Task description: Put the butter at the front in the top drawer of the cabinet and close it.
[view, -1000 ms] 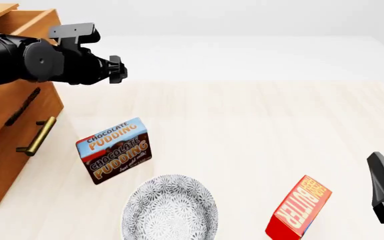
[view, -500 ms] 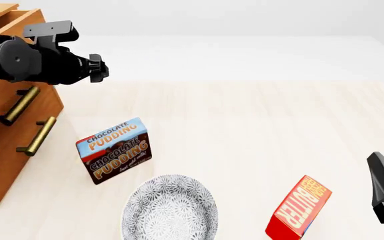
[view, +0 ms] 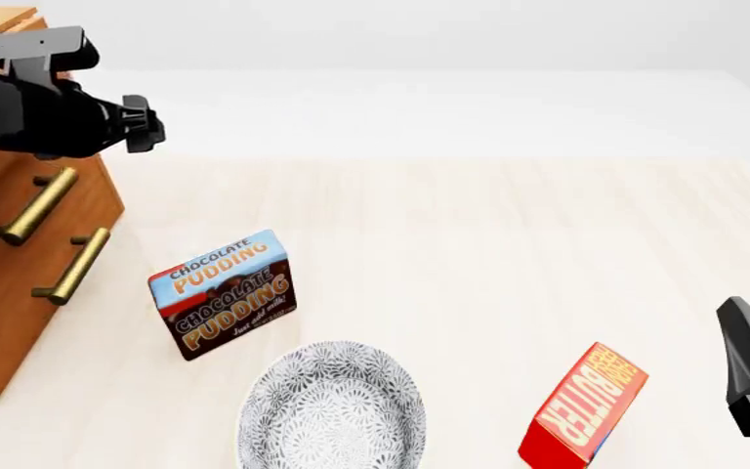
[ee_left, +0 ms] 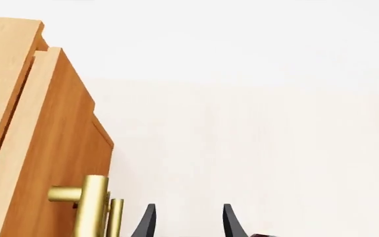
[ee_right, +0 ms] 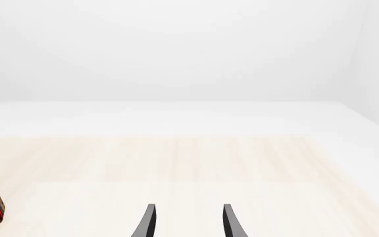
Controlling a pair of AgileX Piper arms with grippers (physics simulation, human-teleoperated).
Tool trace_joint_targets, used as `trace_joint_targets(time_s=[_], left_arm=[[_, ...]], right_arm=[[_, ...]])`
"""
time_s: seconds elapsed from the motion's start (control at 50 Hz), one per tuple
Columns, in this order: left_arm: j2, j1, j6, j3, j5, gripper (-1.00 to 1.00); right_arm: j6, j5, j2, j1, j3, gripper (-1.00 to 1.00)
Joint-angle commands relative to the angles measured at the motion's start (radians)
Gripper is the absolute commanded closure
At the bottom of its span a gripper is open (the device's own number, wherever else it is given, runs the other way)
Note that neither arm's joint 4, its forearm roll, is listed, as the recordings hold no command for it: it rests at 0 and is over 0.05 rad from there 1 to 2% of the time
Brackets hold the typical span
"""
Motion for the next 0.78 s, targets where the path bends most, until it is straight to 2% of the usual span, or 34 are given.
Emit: trace_joint_targets(time_s=[0.02, 0.32, 0.52, 0.78], left_arm=[[-0.029, 0.060, 0.016, -0.010, 0.029, -1.00], [-0.078, 0.141, 0.041, 0.015, 0.051, -1.00], [-0.093, 0.153, 0.048, 0.014, 0.061, -1.00], [-0.138, -0.007, 0.050, -0.005, 0.094, -1.00]], right_arm=[[-0.001, -0.001, -0.001, 0.000, 0.001, -1.00], [-0.001, -0.001, -0.001, 0.000, 0.001, -1.00], [-0.001, -0.001, -0.001, 0.000, 0.001, -1.00], [-0.001, -0.001, -0.001, 0.000, 0.001, -1.00]])
